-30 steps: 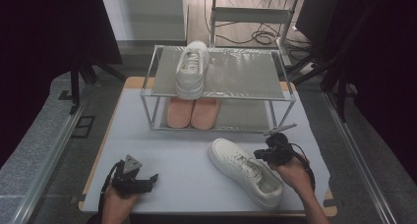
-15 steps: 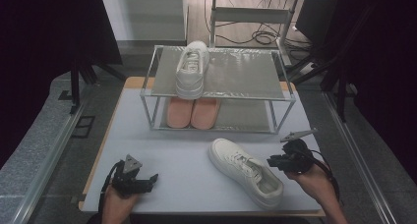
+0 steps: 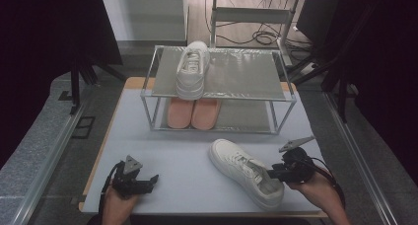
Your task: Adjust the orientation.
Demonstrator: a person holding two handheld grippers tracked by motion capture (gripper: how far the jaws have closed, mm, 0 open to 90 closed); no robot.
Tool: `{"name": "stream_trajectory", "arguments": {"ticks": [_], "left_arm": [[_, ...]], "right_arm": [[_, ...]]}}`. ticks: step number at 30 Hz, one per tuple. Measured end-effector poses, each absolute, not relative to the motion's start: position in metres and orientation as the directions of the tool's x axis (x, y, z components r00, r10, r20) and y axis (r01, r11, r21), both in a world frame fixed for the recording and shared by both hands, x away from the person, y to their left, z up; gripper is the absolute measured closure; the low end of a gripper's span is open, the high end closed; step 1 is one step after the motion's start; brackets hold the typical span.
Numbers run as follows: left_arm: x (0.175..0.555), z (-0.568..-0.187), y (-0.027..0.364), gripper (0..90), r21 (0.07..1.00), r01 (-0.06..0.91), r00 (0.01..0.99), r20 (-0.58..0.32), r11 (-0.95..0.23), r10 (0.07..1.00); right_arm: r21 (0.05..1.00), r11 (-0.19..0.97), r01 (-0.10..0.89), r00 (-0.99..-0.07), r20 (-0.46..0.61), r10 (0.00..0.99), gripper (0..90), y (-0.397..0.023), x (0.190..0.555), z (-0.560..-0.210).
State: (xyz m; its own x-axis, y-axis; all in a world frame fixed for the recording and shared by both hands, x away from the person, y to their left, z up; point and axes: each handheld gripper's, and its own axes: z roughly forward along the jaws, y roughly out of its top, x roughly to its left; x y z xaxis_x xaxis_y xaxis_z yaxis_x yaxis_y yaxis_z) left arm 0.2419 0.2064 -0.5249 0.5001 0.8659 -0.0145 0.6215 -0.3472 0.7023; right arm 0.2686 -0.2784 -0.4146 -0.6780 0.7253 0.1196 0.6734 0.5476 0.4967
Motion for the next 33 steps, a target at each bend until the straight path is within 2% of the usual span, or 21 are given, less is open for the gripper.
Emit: {"name": "stream_trajectory", "arguments": {"ticks": [10, 16, 23, 33], "left_arm": [[0.242, -0.525, 0.207, 13.5, 0.7, 0.62, 0.503, -0.01, -0.353, 0.864], [0.242, -0.525, 0.207, 13.5, 0.7, 0.621, 0.503, -0.011, -0.353, 0.864], [0.242, -0.525, 0.207, 13.5, 0.7, 0.621, 0.503, -0.011, -0.353, 0.864], [0.242, -0.525, 0.207, 13.5, 0.7, 0.621, 0.503, -0.011, -0.353, 0.864]], "right_arm": [[0.438, 0.613, 0.658, -0.706, 0.075, 0.704, 62.7, -0.263, 0.277, -0.428], [0.419, 0.606, 0.677, -0.685, 0.057, 0.726, 75.7, -0.26, 0.279, -0.43], [0.442, 0.541, 0.715, -0.651, 0.138, 0.747, 79.9, -0.266, 0.283, -0.428], [0.461, 0.408, 0.788, -0.578, 0.326, 0.748, 81.2, -0.283, 0.292, -0.424]]}}
